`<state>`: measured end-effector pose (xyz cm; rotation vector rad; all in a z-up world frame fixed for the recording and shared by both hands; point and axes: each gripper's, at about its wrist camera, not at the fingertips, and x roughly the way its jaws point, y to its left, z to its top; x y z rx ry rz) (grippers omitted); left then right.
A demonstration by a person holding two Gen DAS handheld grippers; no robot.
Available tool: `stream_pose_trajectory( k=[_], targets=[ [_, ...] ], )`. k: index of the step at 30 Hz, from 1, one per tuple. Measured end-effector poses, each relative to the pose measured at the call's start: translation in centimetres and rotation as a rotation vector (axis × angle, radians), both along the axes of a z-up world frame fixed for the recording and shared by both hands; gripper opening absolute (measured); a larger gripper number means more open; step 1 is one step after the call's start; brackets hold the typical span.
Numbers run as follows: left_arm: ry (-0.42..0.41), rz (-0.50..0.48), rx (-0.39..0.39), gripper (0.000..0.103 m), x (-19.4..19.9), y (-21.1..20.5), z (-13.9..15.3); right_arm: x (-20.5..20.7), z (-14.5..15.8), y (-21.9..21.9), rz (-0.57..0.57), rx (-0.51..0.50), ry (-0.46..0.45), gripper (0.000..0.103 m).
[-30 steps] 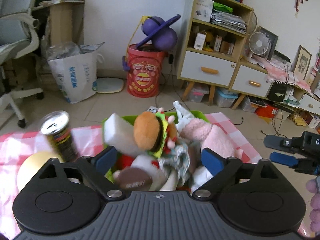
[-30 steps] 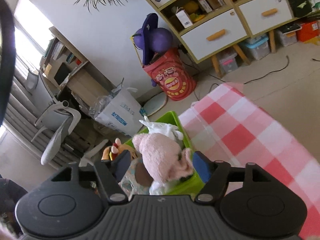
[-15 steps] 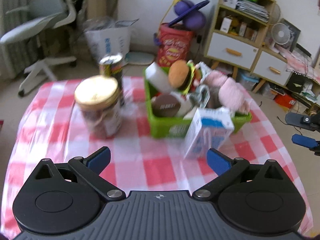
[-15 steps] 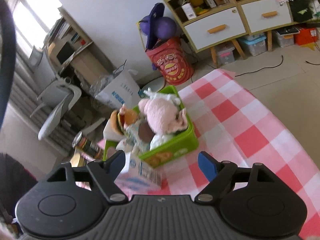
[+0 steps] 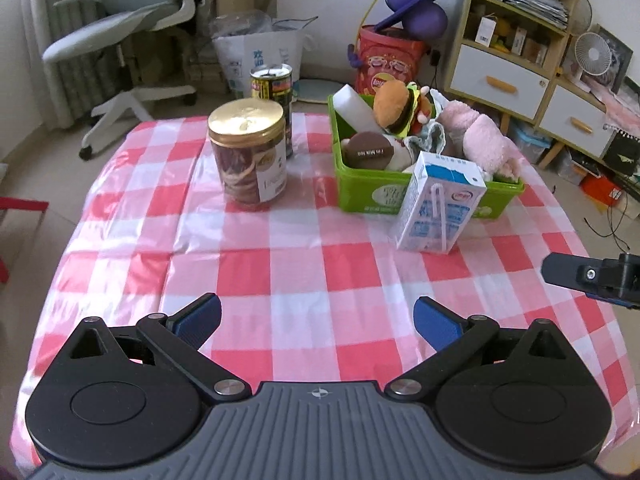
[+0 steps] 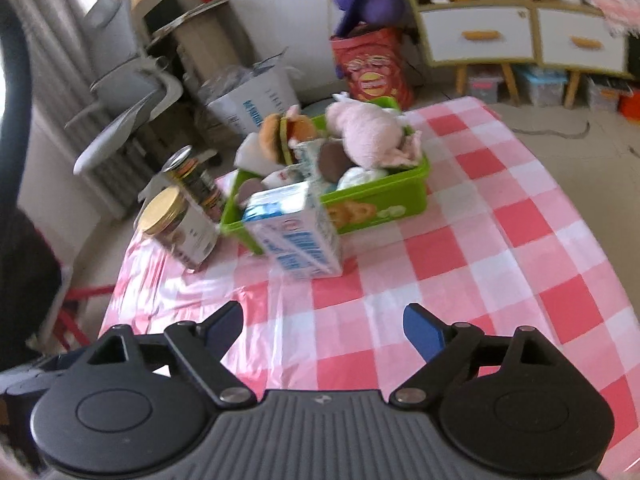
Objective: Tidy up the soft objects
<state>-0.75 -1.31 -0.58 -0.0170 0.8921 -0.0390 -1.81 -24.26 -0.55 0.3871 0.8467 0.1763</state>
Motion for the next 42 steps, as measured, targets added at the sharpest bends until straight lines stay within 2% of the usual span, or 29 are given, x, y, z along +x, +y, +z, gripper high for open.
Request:
stream_pose_trajectory(
  k=[4,20,26,42],
  targets=[
    [0.004,-0.004,-0.008,0.098,-0.5,0.1,0.4,-0.6,0.8,1.3,0.034,-0.040,-0.038,0.077],
    [0.012,-0.007,0.017,0.098,-0.9,-0.7,0.6,-0.3,1.2,2.6,-0.017,-0.093,-0.049,0.079],
    [0.029,0.017,0.014,0.098,-0.8,-0.3,0.2,-0.6,1.1,3.1,0.002,-0.104,-0.058,0.080],
    [0.029,0.030,0.007,0.098,-0.6,-0.8,0.1,-0.5,0.8,1.8,-0.041,-0.115,-0.053,0.081]
  ],
)
